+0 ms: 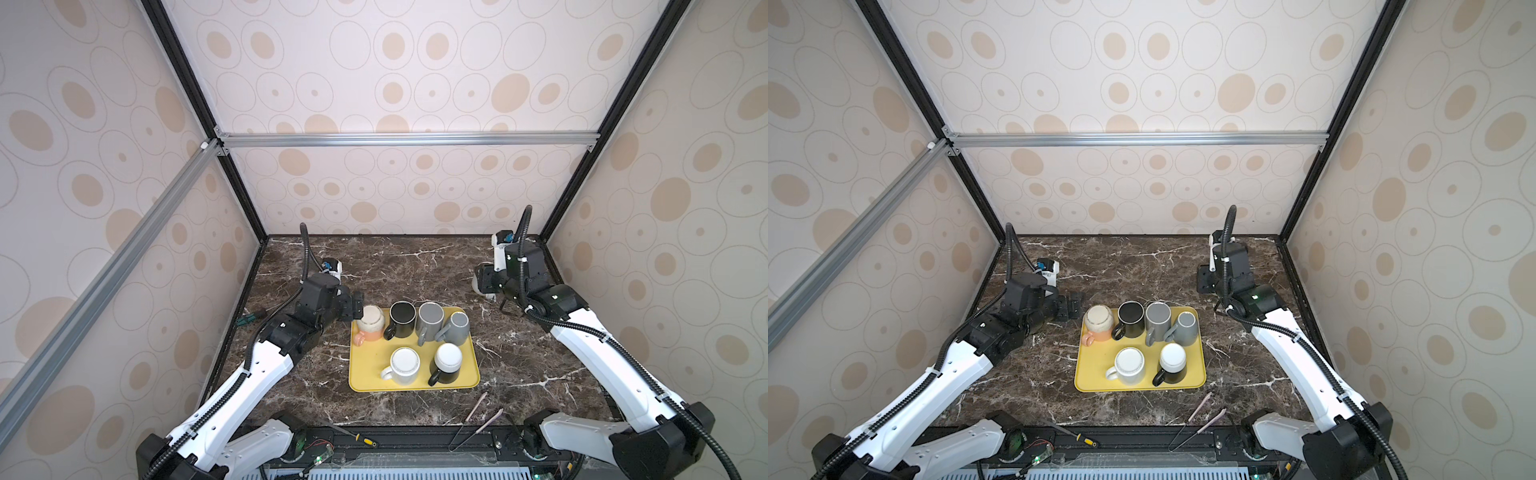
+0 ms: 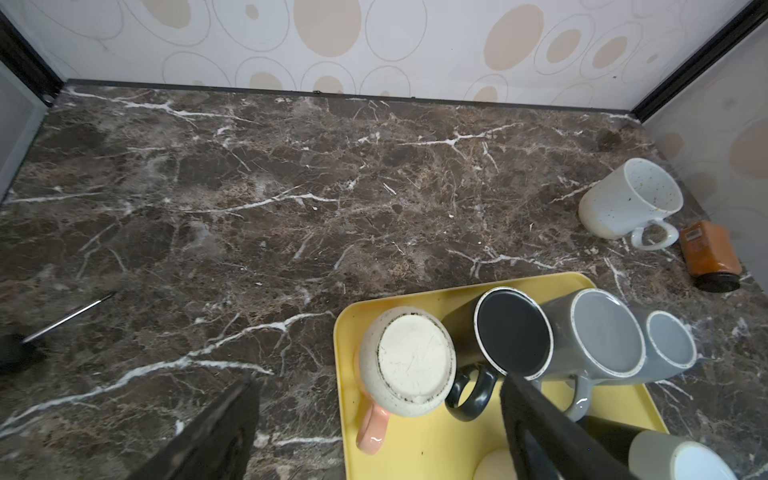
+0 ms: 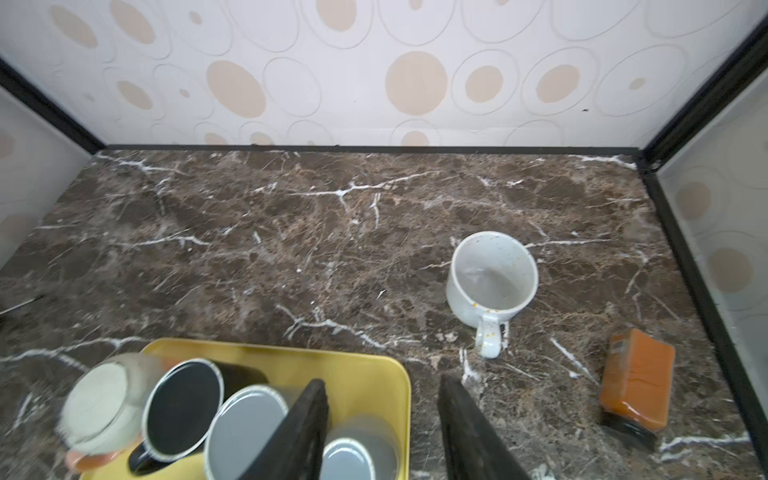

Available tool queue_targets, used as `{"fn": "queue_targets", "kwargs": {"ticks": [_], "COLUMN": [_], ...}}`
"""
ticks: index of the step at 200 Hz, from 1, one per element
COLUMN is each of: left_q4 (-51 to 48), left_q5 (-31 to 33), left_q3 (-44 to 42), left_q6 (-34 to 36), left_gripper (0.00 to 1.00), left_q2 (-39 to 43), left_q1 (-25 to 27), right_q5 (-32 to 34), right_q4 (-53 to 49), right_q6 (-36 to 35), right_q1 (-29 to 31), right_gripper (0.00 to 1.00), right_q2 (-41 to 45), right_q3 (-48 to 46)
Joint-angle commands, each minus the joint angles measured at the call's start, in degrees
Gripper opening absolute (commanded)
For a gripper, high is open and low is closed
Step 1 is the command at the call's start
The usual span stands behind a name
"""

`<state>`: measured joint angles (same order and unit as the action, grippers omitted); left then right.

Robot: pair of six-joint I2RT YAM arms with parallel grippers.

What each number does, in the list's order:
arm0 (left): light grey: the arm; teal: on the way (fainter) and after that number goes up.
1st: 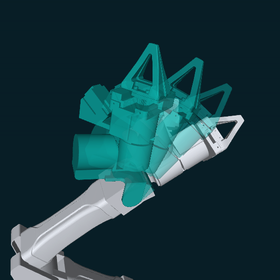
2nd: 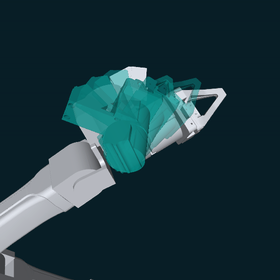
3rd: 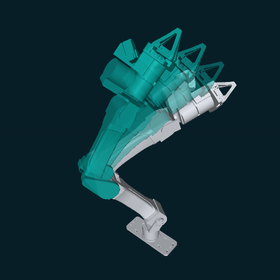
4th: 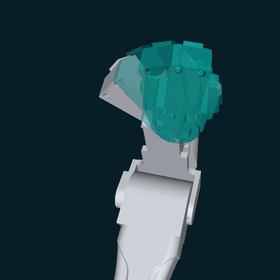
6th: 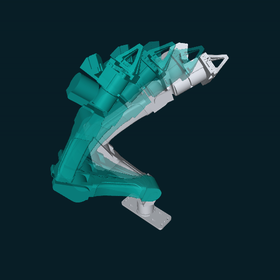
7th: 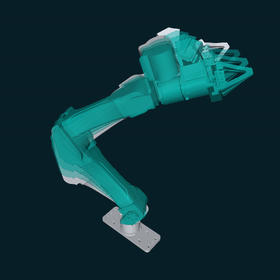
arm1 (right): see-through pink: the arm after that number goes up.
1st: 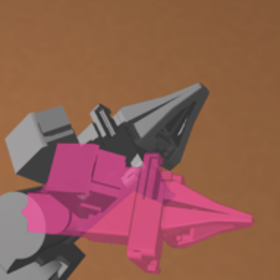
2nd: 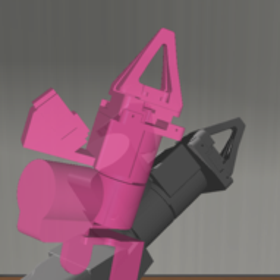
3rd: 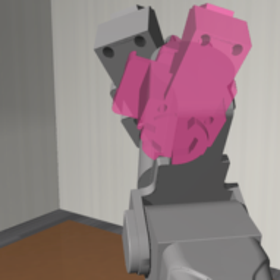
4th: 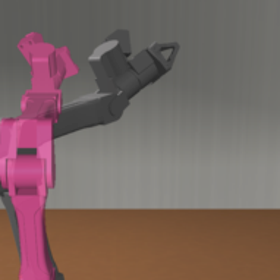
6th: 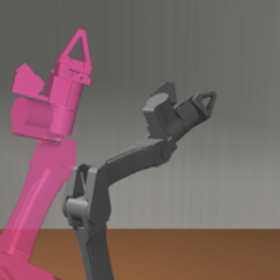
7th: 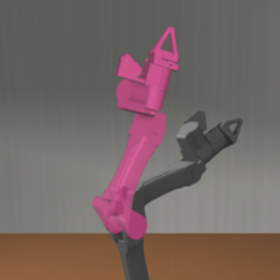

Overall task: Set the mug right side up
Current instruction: 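Open the right gripper, releasing the white speckled mug, and raise it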

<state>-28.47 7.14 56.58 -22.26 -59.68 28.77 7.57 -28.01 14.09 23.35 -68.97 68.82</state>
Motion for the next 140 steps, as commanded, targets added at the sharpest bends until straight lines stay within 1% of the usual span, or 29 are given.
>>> {"fn": "queue_targets", "kwargs": {"ticks": [1,23,31,44,60,72,79,87,101,106,124,140], "left_q4": [-9.4,-9.5,-8.4,-4.4,0.0,0.2,-1.7,-5.4,-9.7,-9.5,-7.5,-7.4], "left_q5": [2.6,4.5,4.6,2.7,-0.8,-2.3,-3.5,-6.1,-7.4,-7.7,-12.1,-13.0], "left_q3": [3.3,2.3,0.7,-3.1,-6.8,-7.1,-5.9,-3.8,-1.9,-2.1,-2.8,-2.4], "left_q6": [6.1,7.0,8.9,13.0,16.2,15.7,15.4,16.3,17.4,17.6,19.1,19.7], "left_gripper": [0.92,0.94,0.94,0.96,0.97,0.97,0.97,0.97,0.88,0.85,0.84,0.84], "left_q2": [-1.4,-2.5,-2.1,1.1,5.8,7.3,6.3,3.5,-1.0,-1.5,-1.1,-1.6], "left_q1": [0.3,0.3,0.3,0.3,0.3,0.2,0.1,0.0,0.0,0.1,0.1,0.1], "right_q5": [-7.2,-8.2,-8.9,-9.8,-8.4,-7.7,-7.2,-7.0,-8.4,-8.7,-10.8,-11.3], "right_q4": [-4.9,-7.0,-6.5,-5.8,-6.0,-6.3,-6.2,-6.1,-6.1,-5.9,-3.8,-3.1], "right_q6": [1.6,0.9,0.2,-1.4,-2.7,-2.6,-2.3,-2.1,-1.8,-1.5,-1.0,-0.2], "right_q1": [3.1,7.8,9.2,11.6,13.9,14.7,15.1,15.2,15.2,15.1,15.2,15.2], "right_gripper": [0.46,0.46,0.47,0.47,0.48,0.48,0.48,0.47,0.47,0.46,0.44,0.43], "right_q2": [-0.9,-3.0,-3.3,-3.6,-4.3,-4.9,-5.1,-5.4,-5.8,-5.8,-5.3,-4.8], "right_q3": [2.9,5.6,5.7,5.6,5.9,6.1,5.8,5.6,5.4,5.1,3.4,2.6]}}
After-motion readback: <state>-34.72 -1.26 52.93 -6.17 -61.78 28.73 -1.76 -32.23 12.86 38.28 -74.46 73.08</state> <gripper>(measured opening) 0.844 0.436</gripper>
